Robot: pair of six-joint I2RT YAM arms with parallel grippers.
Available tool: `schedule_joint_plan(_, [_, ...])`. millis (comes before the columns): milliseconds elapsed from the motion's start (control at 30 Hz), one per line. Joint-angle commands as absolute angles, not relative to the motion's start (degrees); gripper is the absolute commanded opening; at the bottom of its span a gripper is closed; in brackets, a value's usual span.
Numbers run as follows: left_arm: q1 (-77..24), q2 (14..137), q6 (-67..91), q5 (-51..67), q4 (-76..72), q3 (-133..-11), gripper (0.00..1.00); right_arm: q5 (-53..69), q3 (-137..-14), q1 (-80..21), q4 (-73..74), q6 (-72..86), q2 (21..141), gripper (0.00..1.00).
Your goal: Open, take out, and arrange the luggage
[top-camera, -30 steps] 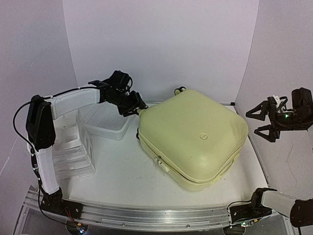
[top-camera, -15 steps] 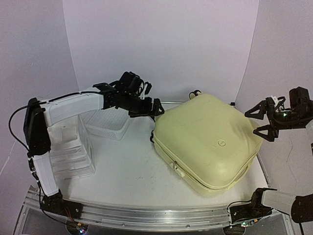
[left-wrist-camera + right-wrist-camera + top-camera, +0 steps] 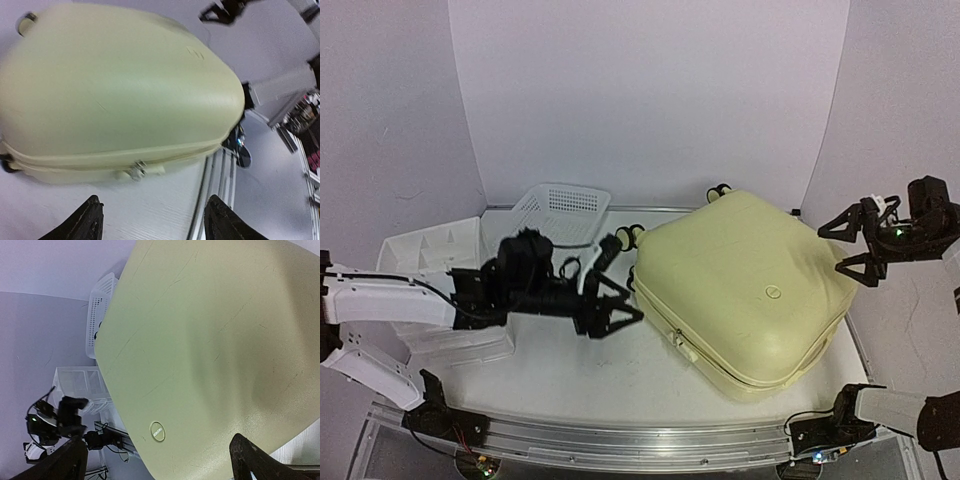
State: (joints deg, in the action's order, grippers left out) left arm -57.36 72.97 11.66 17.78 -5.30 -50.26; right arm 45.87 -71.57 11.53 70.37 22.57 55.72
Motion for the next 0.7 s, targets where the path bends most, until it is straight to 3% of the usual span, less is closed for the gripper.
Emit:
schedule_joint_plan(0, [-62.95,77.24,10.52,19.75,-30.40,-41.52,0.69,46.79,-70.70,11.06,67.64,22.73,55.61,0.98])
schedule_joint_plan(300, [-66.09,97.41,4.52,18.94,-49.61,-40.24,0.71,47.48,-69.70,10.77,67.35,22.68,54.93,0.98])
schedule_joint_plan(667, [-66.09,108.80,1.17,16.89,-60.30,-42.97,0.73,47.99,-69.68,10.71,67.60,22.06,55.37,0.98])
